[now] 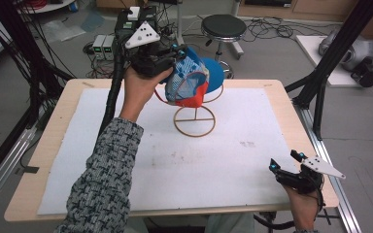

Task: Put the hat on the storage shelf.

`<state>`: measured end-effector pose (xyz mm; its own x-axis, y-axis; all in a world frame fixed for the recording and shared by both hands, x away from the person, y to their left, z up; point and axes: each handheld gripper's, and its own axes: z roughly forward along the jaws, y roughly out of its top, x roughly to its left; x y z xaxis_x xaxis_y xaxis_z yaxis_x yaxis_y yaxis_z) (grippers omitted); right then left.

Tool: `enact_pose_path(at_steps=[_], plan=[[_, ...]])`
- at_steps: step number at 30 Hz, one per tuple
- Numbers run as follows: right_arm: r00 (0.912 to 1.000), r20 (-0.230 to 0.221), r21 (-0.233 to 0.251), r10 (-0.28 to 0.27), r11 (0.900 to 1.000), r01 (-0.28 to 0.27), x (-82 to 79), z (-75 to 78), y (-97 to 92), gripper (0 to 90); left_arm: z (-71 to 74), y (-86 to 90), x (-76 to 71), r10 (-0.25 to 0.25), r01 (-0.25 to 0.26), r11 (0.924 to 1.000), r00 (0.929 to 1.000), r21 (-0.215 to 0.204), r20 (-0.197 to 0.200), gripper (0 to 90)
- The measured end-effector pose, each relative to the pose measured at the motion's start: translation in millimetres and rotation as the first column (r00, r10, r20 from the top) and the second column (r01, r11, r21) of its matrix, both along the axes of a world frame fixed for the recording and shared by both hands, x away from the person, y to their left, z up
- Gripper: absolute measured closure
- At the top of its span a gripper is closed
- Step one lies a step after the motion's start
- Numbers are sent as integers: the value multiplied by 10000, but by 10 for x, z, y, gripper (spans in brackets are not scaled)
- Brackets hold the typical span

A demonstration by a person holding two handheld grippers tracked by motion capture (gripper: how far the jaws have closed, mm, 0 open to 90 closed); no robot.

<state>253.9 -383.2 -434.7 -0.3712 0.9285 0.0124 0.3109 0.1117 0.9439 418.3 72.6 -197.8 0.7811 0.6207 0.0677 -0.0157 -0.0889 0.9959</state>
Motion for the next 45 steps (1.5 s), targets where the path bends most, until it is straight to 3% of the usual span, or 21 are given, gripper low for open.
enact_pose_path(at_steps=[27,45], plan=[[10000,-25,3,86,10000,-86,6,-9,-14,124,-420,-194,353,142,-112,9990,9976,444,-684,888],[9998,-120,-1,138,9999,-138,16,-19,-20,124,-536,-235,513,210,-209,9998,9966,19,-795,887]])
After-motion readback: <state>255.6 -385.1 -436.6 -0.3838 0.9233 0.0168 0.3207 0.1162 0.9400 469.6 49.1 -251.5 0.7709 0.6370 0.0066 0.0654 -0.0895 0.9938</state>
